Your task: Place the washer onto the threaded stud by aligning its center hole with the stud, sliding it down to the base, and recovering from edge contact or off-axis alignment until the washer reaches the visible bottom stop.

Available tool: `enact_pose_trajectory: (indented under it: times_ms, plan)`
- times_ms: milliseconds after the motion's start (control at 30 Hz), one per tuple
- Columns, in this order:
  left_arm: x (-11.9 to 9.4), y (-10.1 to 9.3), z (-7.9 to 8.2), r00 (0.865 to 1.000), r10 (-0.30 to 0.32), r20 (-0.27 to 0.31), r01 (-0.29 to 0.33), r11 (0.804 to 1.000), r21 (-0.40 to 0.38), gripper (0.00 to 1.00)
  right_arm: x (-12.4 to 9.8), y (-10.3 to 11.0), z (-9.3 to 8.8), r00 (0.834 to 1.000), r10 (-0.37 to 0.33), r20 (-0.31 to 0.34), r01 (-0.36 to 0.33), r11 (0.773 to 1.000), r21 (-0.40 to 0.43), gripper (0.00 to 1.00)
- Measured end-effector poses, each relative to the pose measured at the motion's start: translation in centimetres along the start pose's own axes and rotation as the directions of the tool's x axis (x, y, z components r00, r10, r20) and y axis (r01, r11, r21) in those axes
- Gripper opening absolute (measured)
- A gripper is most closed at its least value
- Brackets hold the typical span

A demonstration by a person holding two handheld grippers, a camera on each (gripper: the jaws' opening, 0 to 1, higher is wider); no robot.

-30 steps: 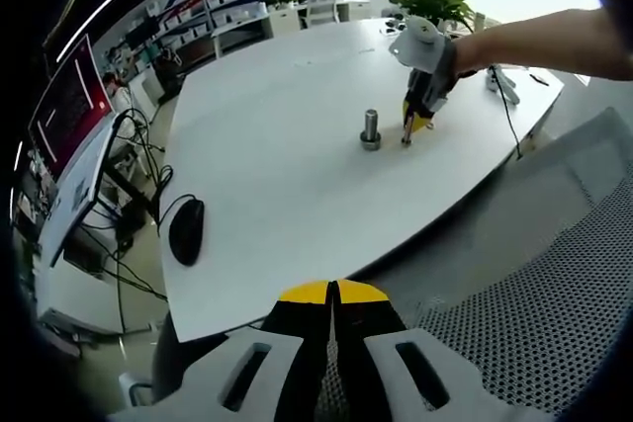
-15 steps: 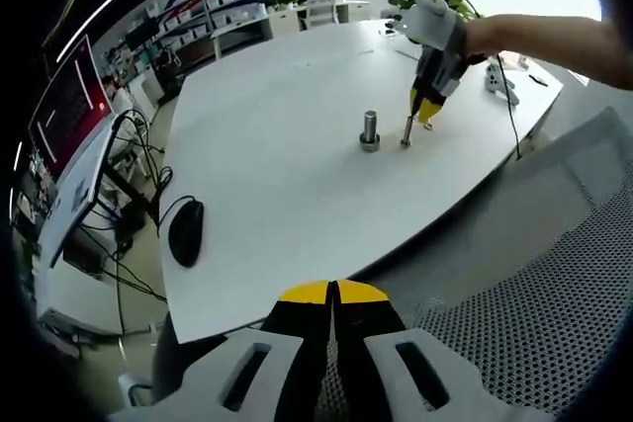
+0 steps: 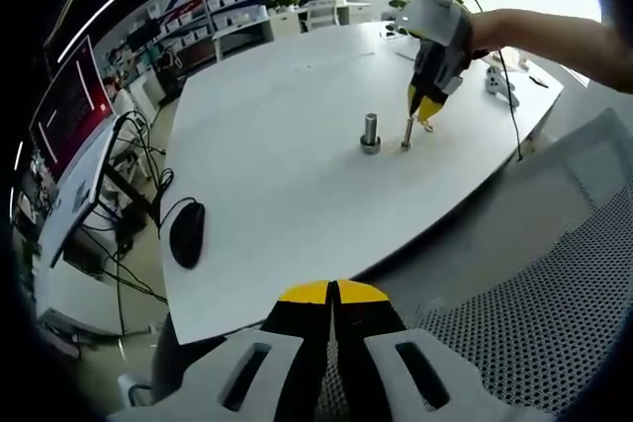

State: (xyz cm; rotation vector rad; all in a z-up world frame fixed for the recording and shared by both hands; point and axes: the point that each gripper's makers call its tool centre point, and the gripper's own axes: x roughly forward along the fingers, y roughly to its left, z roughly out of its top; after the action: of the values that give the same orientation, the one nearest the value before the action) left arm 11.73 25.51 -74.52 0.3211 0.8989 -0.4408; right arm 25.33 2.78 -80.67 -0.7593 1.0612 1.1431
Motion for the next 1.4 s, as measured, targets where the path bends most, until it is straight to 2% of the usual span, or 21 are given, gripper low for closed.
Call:
enact_pose_trajectory:
  times_ms: [433,567,1067,1400]
  plan:
    - [0.0,0.0,0.0,1.000,0.002,0.001,-0.002,1.000,-0.001,0.00,0.4,0.3,0.8,1.000,0.010,-0.001,-0.010,1.000,-0.019,0.14]
    - [0.0,0.0,0.0,1.000,0.002,0.000,-0.002,1.000,-0.001,0.00,0.8,0.3,0.6,1.000,0.012,-0.019,-0.013,0.999,-0.029,0.14]
    - [0.0,0.1,0.0,1.000,0.004,-0.003,-0.004,1.000,-0.003,0.00,4.0,0.1,-0.5,0.997,0.003,-0.073,-0.007,0.998,-0.058,0.14]
    - [0.1,0.1,-0.2,1.000,0.003,-0.014,-0.003,1.000,0.000,0.00,5.0,-0.4,-0.6,0.998,-0.022,-0.065,0.018,0.998,-0.060,0.14]
